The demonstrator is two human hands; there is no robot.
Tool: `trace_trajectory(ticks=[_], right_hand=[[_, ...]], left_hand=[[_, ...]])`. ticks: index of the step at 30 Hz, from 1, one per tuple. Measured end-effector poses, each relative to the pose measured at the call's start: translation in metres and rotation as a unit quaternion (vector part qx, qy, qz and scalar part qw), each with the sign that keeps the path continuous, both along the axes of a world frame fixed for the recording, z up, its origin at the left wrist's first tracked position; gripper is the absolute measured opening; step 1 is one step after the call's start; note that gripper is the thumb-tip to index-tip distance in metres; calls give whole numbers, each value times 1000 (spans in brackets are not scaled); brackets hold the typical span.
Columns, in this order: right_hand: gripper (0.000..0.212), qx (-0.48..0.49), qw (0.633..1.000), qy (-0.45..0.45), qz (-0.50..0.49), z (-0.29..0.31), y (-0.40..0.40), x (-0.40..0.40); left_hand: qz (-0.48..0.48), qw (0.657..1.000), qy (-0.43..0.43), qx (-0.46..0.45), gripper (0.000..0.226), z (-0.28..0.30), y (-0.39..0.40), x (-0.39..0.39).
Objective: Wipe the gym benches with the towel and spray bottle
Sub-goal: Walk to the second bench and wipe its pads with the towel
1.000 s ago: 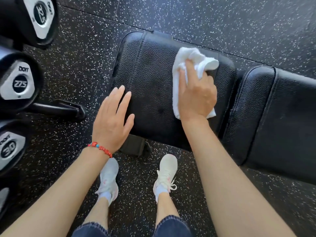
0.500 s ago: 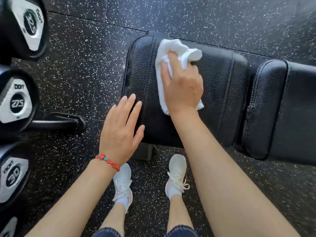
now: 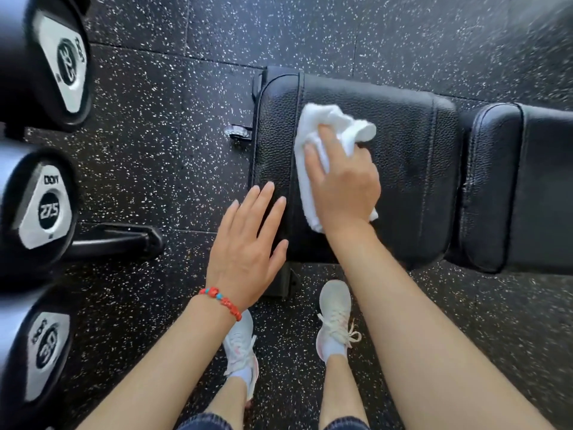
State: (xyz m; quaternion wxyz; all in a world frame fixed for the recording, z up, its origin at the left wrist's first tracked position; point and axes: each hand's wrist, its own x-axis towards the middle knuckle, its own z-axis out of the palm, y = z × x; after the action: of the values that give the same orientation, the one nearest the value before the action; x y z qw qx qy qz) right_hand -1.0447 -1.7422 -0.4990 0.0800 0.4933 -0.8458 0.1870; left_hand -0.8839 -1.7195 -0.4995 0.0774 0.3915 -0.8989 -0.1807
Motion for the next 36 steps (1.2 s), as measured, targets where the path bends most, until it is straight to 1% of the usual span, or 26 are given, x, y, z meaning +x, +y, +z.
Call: trace_trajectory(ticks=[3,5,9,13,15,17,18,20,21,22,26,29,34,36], right_hand=[[29,15,998,-29,-52,-1,-42,-13],[26,7,999,0,-47,-2,-38,-10],[23,-3,999,43,-33,0,9,12],[28,47,998,31,-21,4,58,36],[25,80,997,12,-17,9,72,44],[26,106,993,-45,-25,17,81,49],[28,116,987,-106,-39,22,85,51],[28,125,960,-237,-80,34,92,56],[28,121,947,-280,-96,40,98,59],[28,119,942,-297,-104,45,103,61],[30,131,934,-316,-104,78,115,69],[31,119,929,-337,-98,103,121,72],[32,106,894,-425,-96,154,126,76],[34,95,887,-443,-88,178,124,76]], left_hand=[[-13,1000,-3,4,49,-1,1,2],[-23,1000,-17,10,50,1,1,7],[-37,999,-32,21,50,9,-1,13],[-28,998,-42,43,50,18,3,27],[-22,998,-47,46,50,23,8,36],[-13,997,-54,52,50,30,15,47],[-8,997,-58,56,50,33,18,52],[4,996,-65,62,50,42,25,62],[10,996,-68,64,50,47,28,66],[16,995,-71,64,50,53,31,70],[40,994,-69,71,51,80,40,80],[63,994,-61,69,51,104,42,83],[98,993,-47,51,50,153,49,88],[112,992,-41,47,50,177,52,91]])
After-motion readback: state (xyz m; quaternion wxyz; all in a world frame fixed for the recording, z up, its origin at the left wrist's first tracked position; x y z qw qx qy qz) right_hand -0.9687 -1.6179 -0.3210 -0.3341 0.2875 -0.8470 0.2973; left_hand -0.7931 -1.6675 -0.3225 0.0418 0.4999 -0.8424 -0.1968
